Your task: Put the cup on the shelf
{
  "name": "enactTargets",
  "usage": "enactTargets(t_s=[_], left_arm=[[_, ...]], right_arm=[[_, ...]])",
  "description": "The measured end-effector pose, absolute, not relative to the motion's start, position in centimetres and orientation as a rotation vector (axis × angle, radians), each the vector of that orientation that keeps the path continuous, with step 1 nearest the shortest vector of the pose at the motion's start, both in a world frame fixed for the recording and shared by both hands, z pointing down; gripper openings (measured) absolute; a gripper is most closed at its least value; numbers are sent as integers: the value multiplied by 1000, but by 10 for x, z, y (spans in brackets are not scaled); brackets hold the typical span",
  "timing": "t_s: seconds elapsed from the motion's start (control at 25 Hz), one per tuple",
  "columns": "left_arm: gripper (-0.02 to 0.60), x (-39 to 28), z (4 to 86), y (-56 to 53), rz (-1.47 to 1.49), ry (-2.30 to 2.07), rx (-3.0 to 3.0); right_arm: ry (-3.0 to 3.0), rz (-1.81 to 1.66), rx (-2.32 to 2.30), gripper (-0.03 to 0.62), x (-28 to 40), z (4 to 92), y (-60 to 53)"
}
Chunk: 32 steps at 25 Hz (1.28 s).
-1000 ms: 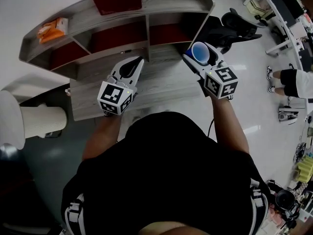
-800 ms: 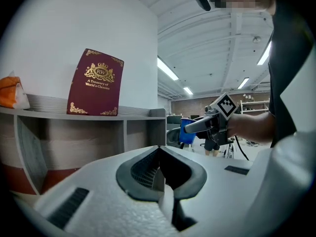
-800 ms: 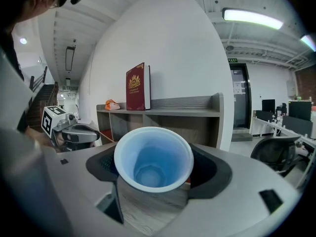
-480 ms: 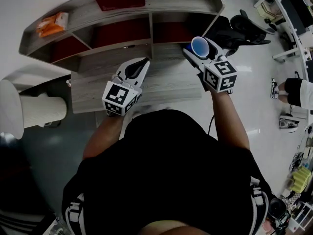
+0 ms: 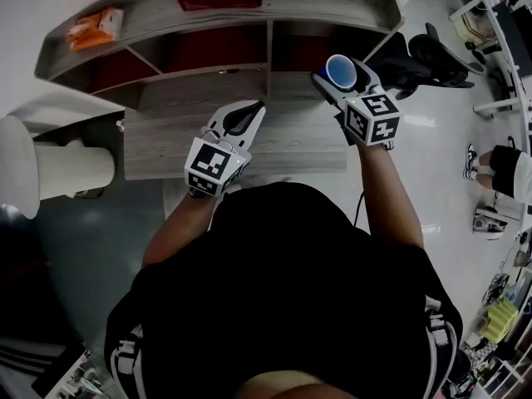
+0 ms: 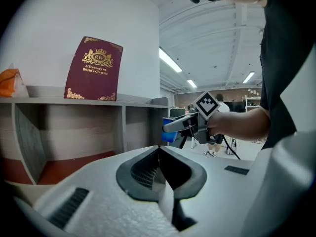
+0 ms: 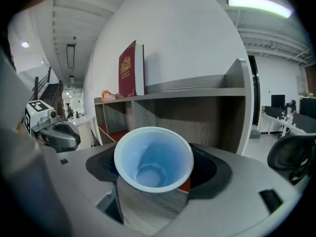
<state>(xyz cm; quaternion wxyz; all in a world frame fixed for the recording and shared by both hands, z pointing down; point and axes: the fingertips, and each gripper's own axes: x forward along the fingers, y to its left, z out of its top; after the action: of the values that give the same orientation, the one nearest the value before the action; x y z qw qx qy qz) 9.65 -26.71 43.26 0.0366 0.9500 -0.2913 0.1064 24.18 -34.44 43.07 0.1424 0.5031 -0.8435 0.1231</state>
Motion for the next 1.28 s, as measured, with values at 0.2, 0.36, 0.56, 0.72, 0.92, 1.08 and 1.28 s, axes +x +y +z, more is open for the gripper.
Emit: enactTargets(t_s=[0.2,0.36,0.56,0.72,0.92,1.08,1.28], left_arm=[[18,96,440,-275,332,-899,2884],[18,96,441,-277,348,-908,2882],[18,96,441,-280,362,-928,2871],[18,93,440,-284,359,-942,2869],[18,83,447,-283,377,-964,2845],[18,75,451,-285,395,-987,2822],[18,70,452,-287,401,-1018,2802]], right_arm=[[-2384,325,1456,382,244,450,-368],[-2346,327,1464,382,245,468,-383],[-2338,369,1453,382,244,486,-400],[-2307,360,1456,380,243,501,-413],[-2276,325,1452,382,242,516,-427],[-2255,346,1455,382,245,530,-438],[-2241,383,1441,381,244,546,-450]])
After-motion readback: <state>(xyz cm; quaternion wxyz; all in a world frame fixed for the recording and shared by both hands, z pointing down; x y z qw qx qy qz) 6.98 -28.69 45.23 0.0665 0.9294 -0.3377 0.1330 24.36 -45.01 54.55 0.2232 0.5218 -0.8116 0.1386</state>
